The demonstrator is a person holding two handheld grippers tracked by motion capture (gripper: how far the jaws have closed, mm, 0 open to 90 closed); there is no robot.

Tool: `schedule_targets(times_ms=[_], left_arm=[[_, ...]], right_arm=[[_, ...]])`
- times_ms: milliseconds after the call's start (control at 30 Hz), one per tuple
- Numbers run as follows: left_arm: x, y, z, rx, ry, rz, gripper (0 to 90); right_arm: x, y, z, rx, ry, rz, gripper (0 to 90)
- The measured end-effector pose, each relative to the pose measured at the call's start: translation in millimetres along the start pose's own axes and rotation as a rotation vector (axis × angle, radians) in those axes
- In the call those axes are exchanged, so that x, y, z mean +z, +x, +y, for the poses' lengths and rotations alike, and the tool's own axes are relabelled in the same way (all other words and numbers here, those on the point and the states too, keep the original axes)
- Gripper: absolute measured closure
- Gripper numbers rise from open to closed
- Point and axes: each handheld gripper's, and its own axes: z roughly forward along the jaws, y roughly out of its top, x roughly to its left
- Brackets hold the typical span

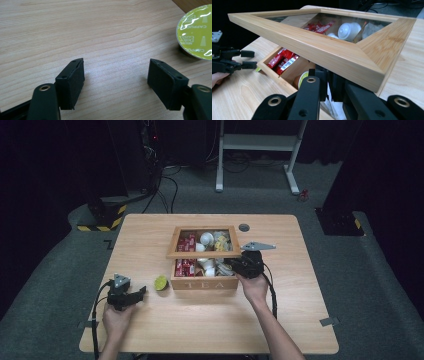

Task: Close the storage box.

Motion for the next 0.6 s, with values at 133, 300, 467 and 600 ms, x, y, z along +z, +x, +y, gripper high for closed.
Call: schedule_targets(times_ms=[133, 300, 467, 600], left_arm=[[-0.1, -0.1, 0.0, 0.0, 0.0, 0.0, 30.1], [-0.1, -0.1, -0.1, 0.0, 0.0, 0.0, 30.1], [0.0, -0.2, -0.1, -0.001, -0.001, 0.001, 30.1], [0.0, -0.2, -0.1, -0.001, -0.001, 0.001, 30.1]], right_arm=[[-0.4, 0.1, -3.5, 0.002, 0.005, 0.001, 86.0], [-2.3, 0.9, -9.2, -0.002, 0.01, -0.004, 85.9], [-2.3, 0.2, -16.3, -0.003, 0.011, -0.003, 85.9], [-1.5, 0.6, -21.7, -0.003, 0.018, -0.003, 85.8]])
